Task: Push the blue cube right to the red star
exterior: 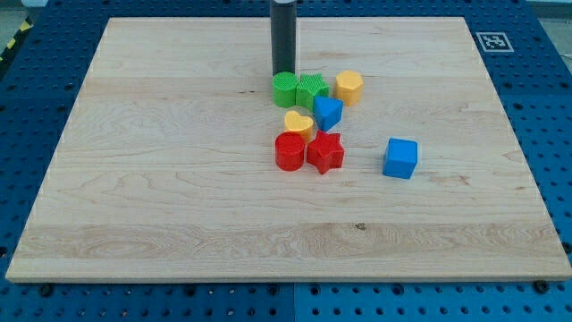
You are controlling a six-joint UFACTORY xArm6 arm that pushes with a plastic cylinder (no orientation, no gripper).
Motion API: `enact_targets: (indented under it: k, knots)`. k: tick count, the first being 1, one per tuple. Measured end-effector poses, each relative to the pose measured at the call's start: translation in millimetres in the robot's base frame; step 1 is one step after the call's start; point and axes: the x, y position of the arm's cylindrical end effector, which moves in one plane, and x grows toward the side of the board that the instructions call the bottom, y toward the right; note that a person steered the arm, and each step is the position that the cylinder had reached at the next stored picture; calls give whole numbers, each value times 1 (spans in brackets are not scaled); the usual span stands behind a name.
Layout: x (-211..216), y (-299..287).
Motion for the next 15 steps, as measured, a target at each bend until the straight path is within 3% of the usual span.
enact_targets:
  k: [3,6,9,11,12,13,14,15]
  knots:
    - [-17,-42]
    - [-3,-42]
    - [98,-33]
    - [191,-47]
    - [220,46]
    - [221,149]
    - [217,193]
    - [203,194]
